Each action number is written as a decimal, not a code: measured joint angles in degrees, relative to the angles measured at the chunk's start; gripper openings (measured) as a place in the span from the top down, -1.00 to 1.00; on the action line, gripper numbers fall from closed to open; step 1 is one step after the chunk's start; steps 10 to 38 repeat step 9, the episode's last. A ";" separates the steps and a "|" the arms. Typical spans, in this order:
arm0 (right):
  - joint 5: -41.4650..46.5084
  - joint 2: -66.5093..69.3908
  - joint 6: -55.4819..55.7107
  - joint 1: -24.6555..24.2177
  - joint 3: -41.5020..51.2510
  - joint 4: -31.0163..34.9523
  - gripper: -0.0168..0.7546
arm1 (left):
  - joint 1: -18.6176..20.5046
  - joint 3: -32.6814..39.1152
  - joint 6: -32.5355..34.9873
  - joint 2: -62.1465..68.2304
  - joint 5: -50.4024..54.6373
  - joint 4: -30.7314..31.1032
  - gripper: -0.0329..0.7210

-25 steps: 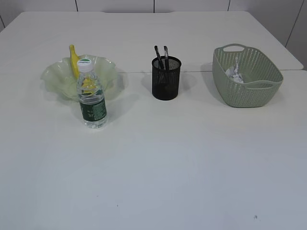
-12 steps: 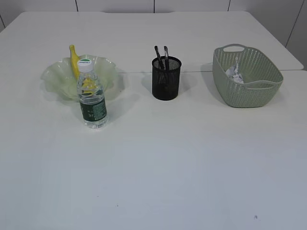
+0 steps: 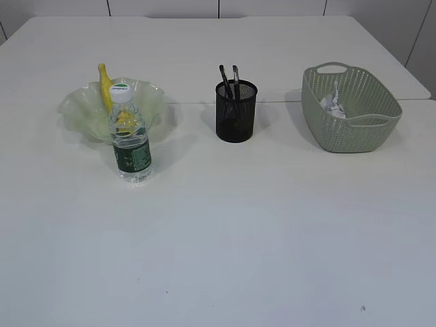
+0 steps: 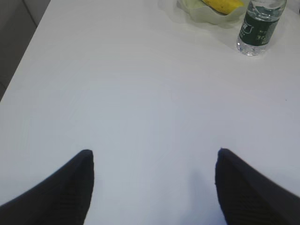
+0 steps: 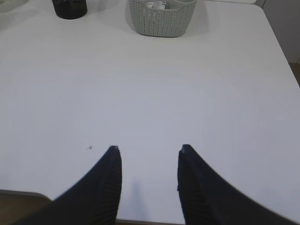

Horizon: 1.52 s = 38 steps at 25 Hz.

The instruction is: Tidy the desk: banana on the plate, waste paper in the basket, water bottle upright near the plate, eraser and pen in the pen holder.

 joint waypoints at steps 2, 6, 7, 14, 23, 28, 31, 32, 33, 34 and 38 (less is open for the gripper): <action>0.00 0.00 0.00 0.00 0.00 0.00 0.17 | 0.00 0.00 0.13 0.00 0.00 0.00 -0.60; 0.00 0.00 -0.13 0.00 0.00 0.00 0.17 | 0.00 0.00 0.13 0.00 0.00 0.00 -0.60; 0.00 0.00 -0.13 0.00 0.00 0.00 0.17 | 0.00 0.00 0.13 0.00 0.00 0.00 -0.60; 0.00 0.00 -0.13 0.00 0.00 0.00 0.17 | 0.00 0.00 0.17 0.00 0.00 0.00 -0.60; 0.00 0.00 -0.13 0.00 0.00 0.00 0.17 | 0.00 0.00 0.17 0.00 0.00 0.00 -0.60; 0.00 0.00 -0.13 0.00 0.00 0.00 0.17 | 0.00 0.00 0.17 0.00 0.00 0.00 -0.60; 0.00 0.00 -0.13 0.00 0.00 0.00 0.17 | 0.00 0.00 0.17 0.00 0.00 0.00 -0.60; 0.00 0.00 -0.13 0.00 0.00 0.00 0.17 | 0.00 0.00 0.17 0.00 0.00 0.00 -0.60; 0.00 0.00 -0.13 0.00 0.00 0.00 0.17 | 0.00 0.00 0.17 0.00 0.00 0.00 -0.60; 0.00 0.00 -0.13 0.00 0.00 0.00 0.17 | 0.00 0.00 0.17 0.00 0.00 0.00 -0.60; 0.00 0.00 -0.13 0.00 0.00 0.00 0.17 | 0.00 0.00 0.17 0.00 0.00 0.00 -0.60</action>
